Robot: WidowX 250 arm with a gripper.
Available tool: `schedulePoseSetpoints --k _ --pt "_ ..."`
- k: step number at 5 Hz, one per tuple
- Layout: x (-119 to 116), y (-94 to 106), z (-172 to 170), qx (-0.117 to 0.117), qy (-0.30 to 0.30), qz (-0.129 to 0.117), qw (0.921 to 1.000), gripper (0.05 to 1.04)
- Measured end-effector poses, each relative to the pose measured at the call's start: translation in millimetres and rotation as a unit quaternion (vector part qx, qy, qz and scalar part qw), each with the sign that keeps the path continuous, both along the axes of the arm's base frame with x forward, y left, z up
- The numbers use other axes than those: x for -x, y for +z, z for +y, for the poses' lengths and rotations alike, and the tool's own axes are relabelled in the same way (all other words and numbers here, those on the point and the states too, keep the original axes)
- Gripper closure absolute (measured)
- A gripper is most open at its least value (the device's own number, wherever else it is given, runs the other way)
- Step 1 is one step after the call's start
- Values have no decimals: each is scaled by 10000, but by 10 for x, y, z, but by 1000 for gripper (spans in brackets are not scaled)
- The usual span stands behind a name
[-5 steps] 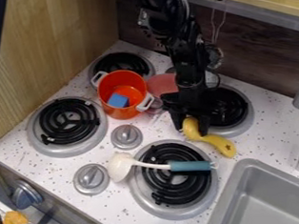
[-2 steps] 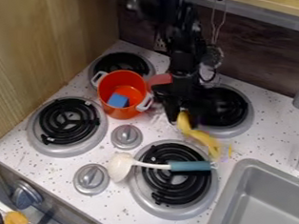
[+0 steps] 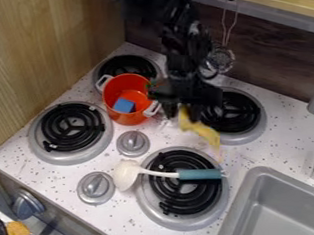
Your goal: Put the yellow spoon into the red bowl
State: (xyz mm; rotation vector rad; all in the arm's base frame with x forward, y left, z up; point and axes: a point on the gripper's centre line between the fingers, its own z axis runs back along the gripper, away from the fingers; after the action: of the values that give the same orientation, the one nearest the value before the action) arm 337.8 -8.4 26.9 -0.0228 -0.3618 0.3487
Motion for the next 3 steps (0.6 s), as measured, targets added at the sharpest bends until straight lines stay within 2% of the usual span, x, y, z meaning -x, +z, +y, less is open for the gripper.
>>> schedulePoseSetpoints --k 2,3 --pt "-85 274 313 -417 285 -905 9946 603" --pt "-89 273 484 -635 550 -1222 9889 603"
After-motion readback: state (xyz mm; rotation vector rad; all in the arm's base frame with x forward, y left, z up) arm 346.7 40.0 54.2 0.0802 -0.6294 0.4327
